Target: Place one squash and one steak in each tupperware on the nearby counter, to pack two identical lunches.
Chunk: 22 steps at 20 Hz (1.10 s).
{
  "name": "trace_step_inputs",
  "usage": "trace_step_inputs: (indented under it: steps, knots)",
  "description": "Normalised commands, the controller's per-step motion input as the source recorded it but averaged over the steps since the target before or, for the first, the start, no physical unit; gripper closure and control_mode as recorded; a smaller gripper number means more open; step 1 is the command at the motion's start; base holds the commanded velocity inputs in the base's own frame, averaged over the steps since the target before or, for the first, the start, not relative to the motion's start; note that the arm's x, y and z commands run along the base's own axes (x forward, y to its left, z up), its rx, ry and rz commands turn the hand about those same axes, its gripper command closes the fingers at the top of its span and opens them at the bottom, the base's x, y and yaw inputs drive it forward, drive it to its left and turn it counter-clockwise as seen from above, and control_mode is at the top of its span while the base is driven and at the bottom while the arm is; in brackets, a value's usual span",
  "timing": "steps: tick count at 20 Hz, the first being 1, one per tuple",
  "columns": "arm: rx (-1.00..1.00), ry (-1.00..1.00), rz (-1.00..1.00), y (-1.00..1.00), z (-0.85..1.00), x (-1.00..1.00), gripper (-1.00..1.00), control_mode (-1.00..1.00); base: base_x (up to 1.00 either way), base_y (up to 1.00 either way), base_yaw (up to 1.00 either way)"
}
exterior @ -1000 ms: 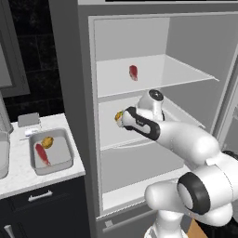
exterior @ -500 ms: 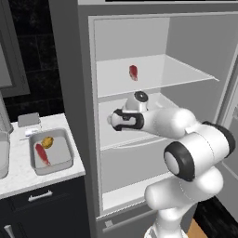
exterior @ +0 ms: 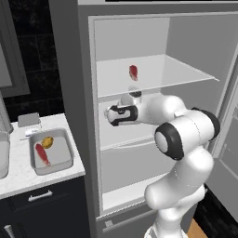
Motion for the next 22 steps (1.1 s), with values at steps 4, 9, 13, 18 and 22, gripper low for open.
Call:
trace_step_inputs:
  steps: [4,9,13,18,22]
  knots:
    - [0.0,0.0,-0.04,0.0,-0.03,0.46,-1.0,-1.0,0.0,0.0,0.0]
    - [0.0,0.0,-0.07,0.0,0.0,0.37,-1.0,-1.0,0.0,0.0,0.0]
    - [0.0,0.01,-0.14,0.0,-0.5,-0.17,-1.0,-1.0,0.0,0.0,0.0]
    - [0.0,0.01,-0.07,0.0,-0.3,-0.53,-1.0,-1.0,0.0,0.0,0.0]
    - [0.0,0.0,0.0,0.0,0.0,-0.45,-1.0,-1.0,0.0,0.0,0.0]
